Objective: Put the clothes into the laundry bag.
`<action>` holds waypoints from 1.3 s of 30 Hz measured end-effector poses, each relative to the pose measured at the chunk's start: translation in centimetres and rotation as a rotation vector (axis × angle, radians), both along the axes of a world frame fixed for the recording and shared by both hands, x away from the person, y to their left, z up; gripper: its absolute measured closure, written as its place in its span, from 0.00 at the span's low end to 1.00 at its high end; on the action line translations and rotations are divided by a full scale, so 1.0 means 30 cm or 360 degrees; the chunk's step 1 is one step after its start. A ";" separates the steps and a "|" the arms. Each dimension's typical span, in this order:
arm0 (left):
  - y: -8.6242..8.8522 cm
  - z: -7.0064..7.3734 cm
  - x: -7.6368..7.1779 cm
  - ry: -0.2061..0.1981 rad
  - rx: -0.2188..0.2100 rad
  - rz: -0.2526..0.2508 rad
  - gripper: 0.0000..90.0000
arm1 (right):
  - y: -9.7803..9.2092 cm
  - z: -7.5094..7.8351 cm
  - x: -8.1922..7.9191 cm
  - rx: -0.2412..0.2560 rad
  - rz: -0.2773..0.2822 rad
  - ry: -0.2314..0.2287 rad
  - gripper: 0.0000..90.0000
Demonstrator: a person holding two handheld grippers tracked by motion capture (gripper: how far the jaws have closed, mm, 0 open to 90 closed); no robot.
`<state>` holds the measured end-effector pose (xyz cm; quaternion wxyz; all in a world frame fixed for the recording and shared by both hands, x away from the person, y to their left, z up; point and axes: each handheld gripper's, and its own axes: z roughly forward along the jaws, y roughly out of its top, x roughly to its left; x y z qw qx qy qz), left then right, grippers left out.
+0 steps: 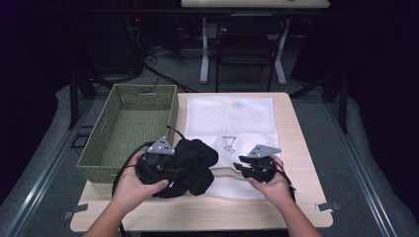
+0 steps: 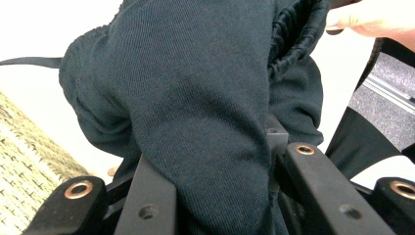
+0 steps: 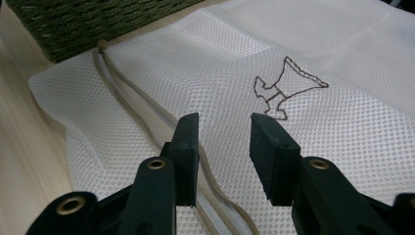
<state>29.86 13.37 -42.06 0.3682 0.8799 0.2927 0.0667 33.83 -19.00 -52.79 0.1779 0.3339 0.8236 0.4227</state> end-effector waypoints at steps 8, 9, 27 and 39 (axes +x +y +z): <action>-0.009 -0.006 -0.012 -0.0005 0.0007 -0.0018 0.77 | 0.006 -0.029 -0.013 -0.0021 0.0016 0.0024 0.72; -0.010 -0.008 -0.014 -0.0008 0.0008 -0.0020 0.77 | 0.010 -0.032 -0.014 -0.0033 0.0015 0.0020 0.72; -0.029 -0.026 -0.025 -0.0013 0.0001 -0.0036 0.77 | 0.049 -0.095 0.005 -0.0146 0.0039 0.0078 0.75; -0.035 -0.034 -0.029 -0.0002 -0.0011 -0.0034 0.77 | 0.057 -0.113 0.017 -0.0207 0.0037 0.0084 0.80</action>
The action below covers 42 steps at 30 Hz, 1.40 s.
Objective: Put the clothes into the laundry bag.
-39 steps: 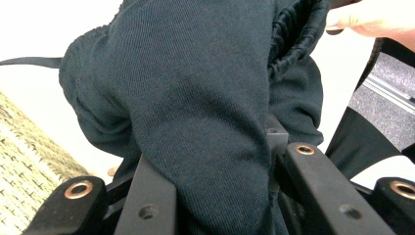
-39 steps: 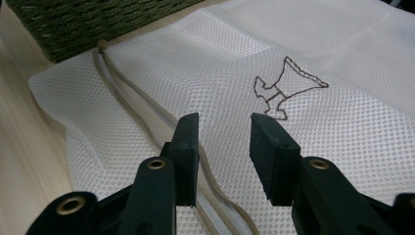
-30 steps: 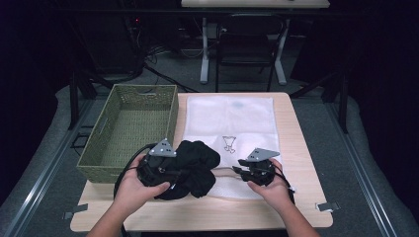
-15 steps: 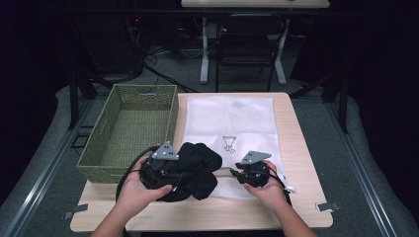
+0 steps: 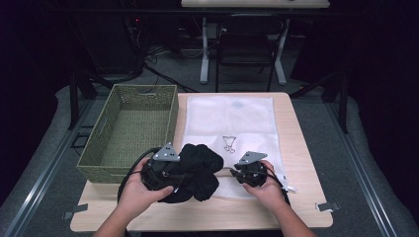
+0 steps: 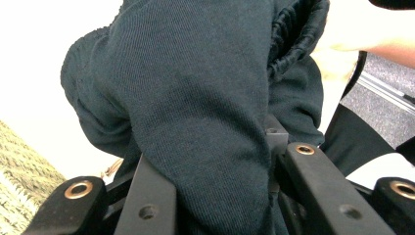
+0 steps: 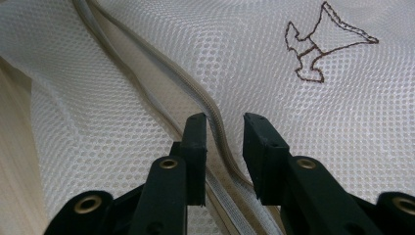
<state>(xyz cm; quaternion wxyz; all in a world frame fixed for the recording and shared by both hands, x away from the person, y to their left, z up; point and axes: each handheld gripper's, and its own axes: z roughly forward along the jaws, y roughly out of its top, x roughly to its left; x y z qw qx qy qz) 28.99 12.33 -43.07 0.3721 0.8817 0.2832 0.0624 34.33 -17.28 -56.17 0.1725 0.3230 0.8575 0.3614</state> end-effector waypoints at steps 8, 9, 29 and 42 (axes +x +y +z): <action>0.000 -0.001 -0.002 -0.0001 -0.0004 0.0006 0.77 | 0.003 -0.003 0.001 -0.0016 0.0019 0.0008 0.89; 0.000 -0.001 -0.001 -0.0002 -0.0003 0.0005 0.77 | 0.004 -0.003 0.001 -0.0018 0.0021 0.0011 0.89; 0.001 -0.008 -0.002 0.0005 0.0001 0.0004 0.77 | 0.007 0.006 0.000 -0.0046 0.0045 -0.0002 0.97; 0.012 -0.007 -0.006 0.0001 -0.0013 0.0013 0.77 | 0.007 0.045 0.003 -0.0067 0.0063 -0.0006 0.97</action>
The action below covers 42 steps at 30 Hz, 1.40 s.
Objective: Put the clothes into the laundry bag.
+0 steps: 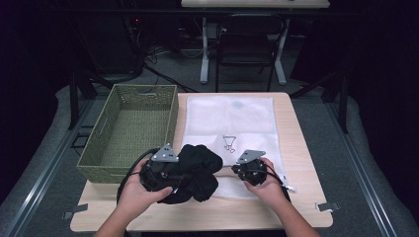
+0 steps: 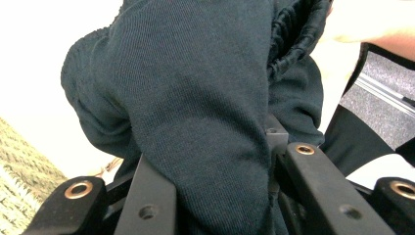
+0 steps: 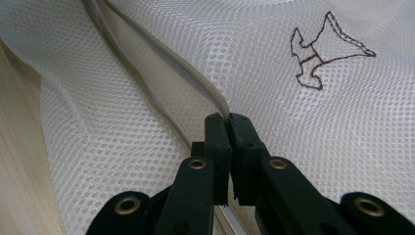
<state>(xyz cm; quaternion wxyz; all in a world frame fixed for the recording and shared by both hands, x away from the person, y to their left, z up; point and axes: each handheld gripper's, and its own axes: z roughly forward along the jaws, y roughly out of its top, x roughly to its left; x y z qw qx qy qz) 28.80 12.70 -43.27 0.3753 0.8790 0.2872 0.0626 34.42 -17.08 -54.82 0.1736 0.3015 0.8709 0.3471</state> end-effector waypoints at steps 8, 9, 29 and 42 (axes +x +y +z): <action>0.013 0.001 -0.002 -0.0001 0.0000 0.0007 0.77 | -0.001 0.017 0.008 -0.0014 0.0001 0.0020 0.97; 0.013 0.002 -0.002 -0.0003 -0.0002 0.0008 0.77 | -0.001 0.018 0.009 -0.0013 0.0001 0.0026 0.97; 0.005 0.010 -0.002 -0.0007 -0.0006 0.0005 0.77 | 0.007 0.132 0.058 -0.0006 0.0024 -0.0059 0.98; 0.004 0.019 -0.011 -0.0016 -0.0005 0.0004 0.77 | -0.022 0.217 0.095 0.0095 0.0014 -0.0061 0.98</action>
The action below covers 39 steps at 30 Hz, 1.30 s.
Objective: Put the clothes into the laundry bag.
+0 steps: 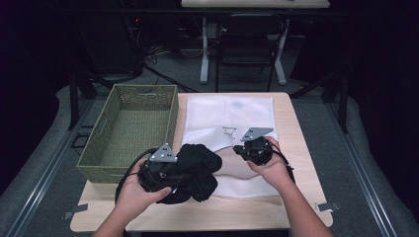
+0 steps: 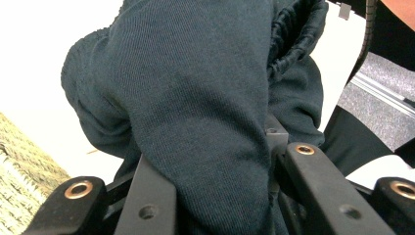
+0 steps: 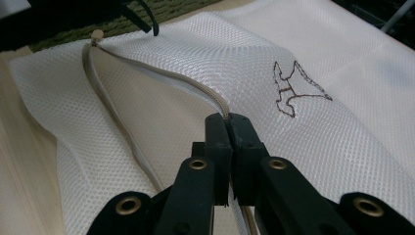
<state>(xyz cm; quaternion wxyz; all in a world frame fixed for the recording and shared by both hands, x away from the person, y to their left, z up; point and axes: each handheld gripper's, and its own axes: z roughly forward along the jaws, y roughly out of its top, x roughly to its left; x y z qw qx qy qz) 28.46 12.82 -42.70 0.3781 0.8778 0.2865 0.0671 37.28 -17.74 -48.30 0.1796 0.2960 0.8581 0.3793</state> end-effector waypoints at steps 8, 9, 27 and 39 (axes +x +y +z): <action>0.001 -0.004 -0.001 0.0001 -0.0011 0.0009 0.77 | 0.001 0.020 0.011 0.0022 0.0002 -0.0023 0.98; -0.001 -0.004 -0.002 0.0003 -0.0015 0.0009 0.77 | 0.000 0.021 0.011 0.0026 0.0000 -0.0025 0.98; -0.019 -0.021 -0.019 0.0011 -0.0038 -0.0002 0.77 | 0.014 0.013 0.002 0.0027 0.0008 -0.0028 0.98; -0.060 -0.068 -0.027 0.0011 0.0010 -0.0045 0.77 | 0.012 0.012 -0.003 0.0030 0.0007 -0.0033 0.98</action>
